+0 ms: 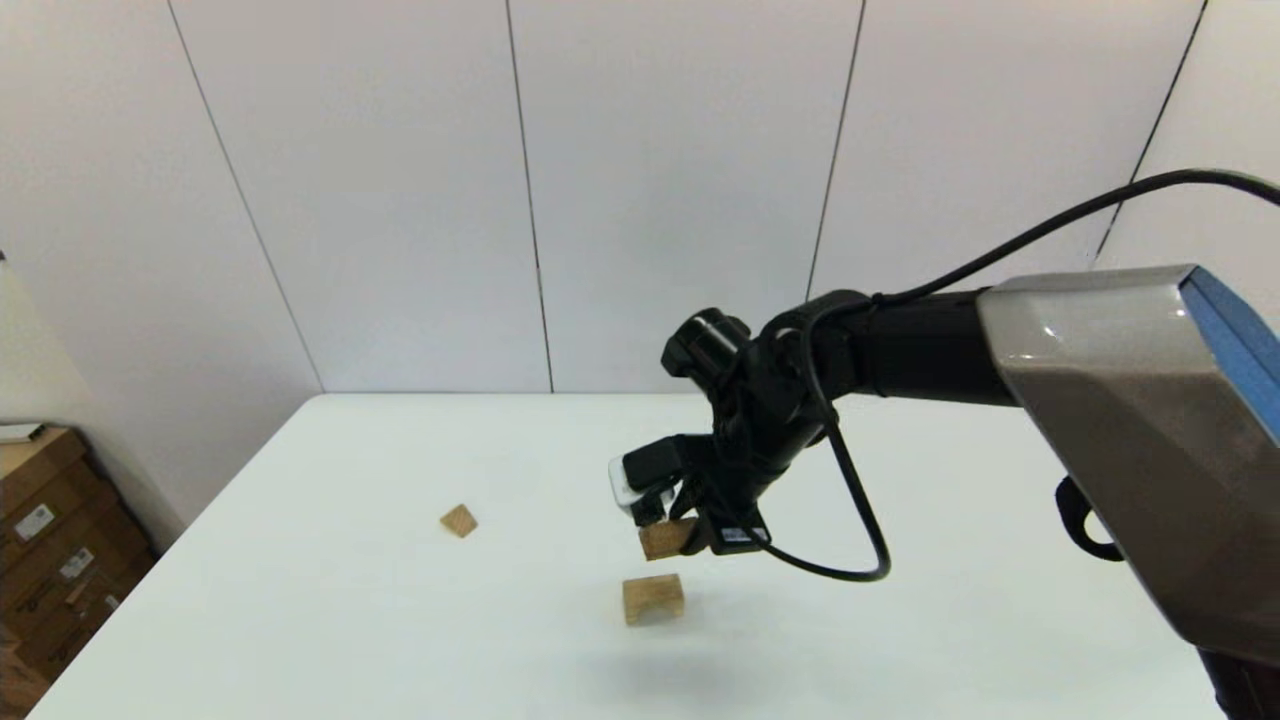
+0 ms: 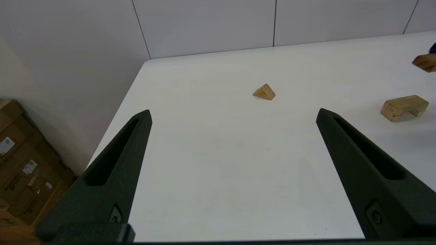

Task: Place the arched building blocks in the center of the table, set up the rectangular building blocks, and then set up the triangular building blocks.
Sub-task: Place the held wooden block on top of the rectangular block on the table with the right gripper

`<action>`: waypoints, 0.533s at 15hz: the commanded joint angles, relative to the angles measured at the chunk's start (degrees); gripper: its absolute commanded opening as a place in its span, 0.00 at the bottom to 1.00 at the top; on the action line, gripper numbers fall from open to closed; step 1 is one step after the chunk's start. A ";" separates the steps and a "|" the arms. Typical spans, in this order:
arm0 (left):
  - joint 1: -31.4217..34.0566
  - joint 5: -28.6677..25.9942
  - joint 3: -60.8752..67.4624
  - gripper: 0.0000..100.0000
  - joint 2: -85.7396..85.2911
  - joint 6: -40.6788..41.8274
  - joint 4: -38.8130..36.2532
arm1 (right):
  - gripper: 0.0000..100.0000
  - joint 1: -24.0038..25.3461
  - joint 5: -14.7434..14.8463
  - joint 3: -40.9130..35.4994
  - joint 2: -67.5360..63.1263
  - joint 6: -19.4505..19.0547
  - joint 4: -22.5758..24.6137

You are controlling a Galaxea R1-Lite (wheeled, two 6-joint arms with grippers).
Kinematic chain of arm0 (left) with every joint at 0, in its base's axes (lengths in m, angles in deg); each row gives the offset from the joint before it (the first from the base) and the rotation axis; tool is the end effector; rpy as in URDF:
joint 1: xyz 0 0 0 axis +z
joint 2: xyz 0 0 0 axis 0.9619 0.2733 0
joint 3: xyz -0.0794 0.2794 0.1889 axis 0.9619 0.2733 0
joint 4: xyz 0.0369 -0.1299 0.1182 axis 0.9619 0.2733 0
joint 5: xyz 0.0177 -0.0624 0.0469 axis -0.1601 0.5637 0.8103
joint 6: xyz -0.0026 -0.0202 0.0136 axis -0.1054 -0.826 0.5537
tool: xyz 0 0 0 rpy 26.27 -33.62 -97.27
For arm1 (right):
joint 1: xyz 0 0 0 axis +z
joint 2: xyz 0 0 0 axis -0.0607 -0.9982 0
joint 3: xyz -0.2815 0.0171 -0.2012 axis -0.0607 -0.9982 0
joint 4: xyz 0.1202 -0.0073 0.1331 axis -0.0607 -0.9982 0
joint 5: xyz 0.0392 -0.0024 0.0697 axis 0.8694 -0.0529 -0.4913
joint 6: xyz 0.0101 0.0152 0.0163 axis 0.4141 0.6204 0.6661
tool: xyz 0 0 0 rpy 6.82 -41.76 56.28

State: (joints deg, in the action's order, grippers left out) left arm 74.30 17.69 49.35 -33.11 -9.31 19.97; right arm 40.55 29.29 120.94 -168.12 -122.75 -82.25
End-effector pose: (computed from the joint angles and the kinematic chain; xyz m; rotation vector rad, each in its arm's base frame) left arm -0.0793 -0.0009 0.0747 0.0636 0.0053 -0.0219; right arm 0.3576 0.2759 0.1601 -1.2359 0.6459 1.3767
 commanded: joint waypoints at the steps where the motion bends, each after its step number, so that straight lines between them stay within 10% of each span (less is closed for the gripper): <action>1: 0.02 0.00 0.00 1.00 0.07 0.03 0.02 | 0.00 2.65 0.01 1.80 -3.36 1.48 -0.26; 8: 0.02 0.00 0.00 1.00 0.07 0.03 0.02 | 0.00 4.06 0.19 2.24 -4.94 1.83 -0.26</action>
State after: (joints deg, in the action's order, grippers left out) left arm 74.30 17.69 49.35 -33.11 -9.31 19.99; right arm 44.44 29.56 122.94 -172.47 -120.58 -82.25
